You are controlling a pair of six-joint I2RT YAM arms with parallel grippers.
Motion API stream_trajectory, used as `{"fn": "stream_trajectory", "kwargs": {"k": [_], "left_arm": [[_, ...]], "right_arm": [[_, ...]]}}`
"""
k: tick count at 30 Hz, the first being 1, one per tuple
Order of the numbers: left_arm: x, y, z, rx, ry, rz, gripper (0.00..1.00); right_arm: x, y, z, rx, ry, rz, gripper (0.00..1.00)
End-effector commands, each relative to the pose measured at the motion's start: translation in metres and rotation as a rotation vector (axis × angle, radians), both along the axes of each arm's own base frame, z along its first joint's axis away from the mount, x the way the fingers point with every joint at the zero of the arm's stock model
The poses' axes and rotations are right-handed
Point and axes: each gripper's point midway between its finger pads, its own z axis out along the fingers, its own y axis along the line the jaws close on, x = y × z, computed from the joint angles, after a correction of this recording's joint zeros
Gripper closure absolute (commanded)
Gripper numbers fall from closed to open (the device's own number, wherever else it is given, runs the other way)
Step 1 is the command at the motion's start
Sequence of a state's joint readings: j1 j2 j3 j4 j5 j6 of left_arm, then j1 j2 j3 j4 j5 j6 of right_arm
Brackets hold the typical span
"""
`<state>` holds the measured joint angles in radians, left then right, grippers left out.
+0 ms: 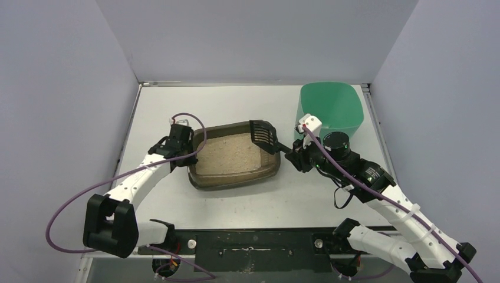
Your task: Clean the litter box
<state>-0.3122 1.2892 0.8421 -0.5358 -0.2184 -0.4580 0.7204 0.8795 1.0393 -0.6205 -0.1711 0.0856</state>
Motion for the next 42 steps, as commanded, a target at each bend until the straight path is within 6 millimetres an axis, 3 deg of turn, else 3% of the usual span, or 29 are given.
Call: {"fn": "stream_trajectory", "kwargs": {"k": [1, 13, 21, 30, 33, 36, 39, 40, 42], "left_arm": [[0.022, -0.027, 0.030, -0.271, -0.134, -0.025, 1.00], [0.042, -0.039, 0.094, -0.547, -0.335, -0.099, 1.00], [0.060, -0.051, 0.141, -0.659, -0.453, -0.139, 1.00], [0.063, -0.040, 0.167, -0.716, -0.523, -0.104, 1.00], [0.064, -0.063, 0.172, -0.879, -0.526, -0.155, 1.00], [0.067, -0.050, 0.172, -0.867, -0.533, -0.102, 1.00], [0.060, -0.081, 0.189, -0.988, -0.535, -0.190, 1.00], [0.061, -0.081, 0.189, -0.964, -0.518, -0.194, 1.00], [0.068, -0.060, 0.183, -0.883, -0.528, -0.139, 1.00]], "right_arm": [[0.015, -0.006, 0.036, 0.101, -0.105, -0.096, 0.99], [0.010, -0.021, 0.091, 0.264, -0.250, -0.157, 1.00], [0.010, -0.012, 0.111, 0.332, -0.297, -0.117, 1.00], [0.005, -0.008, 0.127, 0.371, -0.308, -0.088, 1.00], [0.004, -0.005, 0.128, 0.384, -0.303, -0.074, 1.00], [0.003, -0.003, 0.129, 0.390, -0.292, -0.068, 1.00], [0.002, -0.005, 0.131, 0.405, -0.296, -0.075, 1.00], [0.001, -0.004, 0.133, 0.408, -0.294, -0.071, 1.00], [0.001, -0.004, 0.135, 0.410, -0.290, -0.068, 1.00]]}}
